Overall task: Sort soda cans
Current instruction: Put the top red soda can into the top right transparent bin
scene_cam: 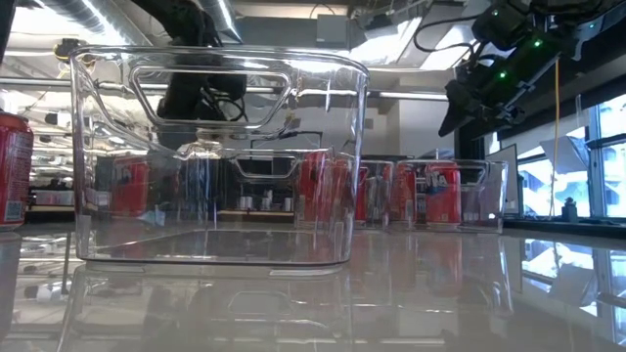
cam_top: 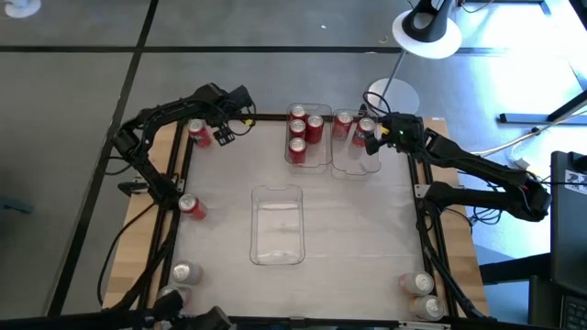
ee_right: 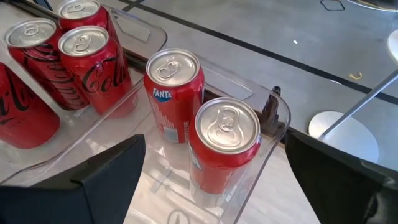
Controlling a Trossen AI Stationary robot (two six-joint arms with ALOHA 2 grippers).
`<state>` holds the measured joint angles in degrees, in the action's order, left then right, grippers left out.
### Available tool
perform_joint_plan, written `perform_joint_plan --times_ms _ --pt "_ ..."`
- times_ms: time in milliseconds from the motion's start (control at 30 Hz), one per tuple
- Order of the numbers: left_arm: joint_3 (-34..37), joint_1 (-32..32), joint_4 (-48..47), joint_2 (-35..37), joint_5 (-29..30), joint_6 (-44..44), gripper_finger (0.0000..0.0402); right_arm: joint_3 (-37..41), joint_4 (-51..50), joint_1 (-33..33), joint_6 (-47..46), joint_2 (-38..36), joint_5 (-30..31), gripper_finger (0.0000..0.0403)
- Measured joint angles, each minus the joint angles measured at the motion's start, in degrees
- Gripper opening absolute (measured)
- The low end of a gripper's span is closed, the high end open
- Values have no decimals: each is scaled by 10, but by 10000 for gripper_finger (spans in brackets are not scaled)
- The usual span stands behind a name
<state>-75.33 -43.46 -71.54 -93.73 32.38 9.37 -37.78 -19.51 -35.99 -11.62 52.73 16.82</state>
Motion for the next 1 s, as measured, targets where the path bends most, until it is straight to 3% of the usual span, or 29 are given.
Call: perform_joint_plan --times_ms 300,733,1000 --pt "0 8 8 -25 0 -1 395 0 0 0 0 0 0 388" --pt "0 8 22 -44 0 -10 371 0 -2 0 0 0 0 388" --pt "0 -14 -42 -95 9 -2 370 44 37 0 -5 0 -21 388"
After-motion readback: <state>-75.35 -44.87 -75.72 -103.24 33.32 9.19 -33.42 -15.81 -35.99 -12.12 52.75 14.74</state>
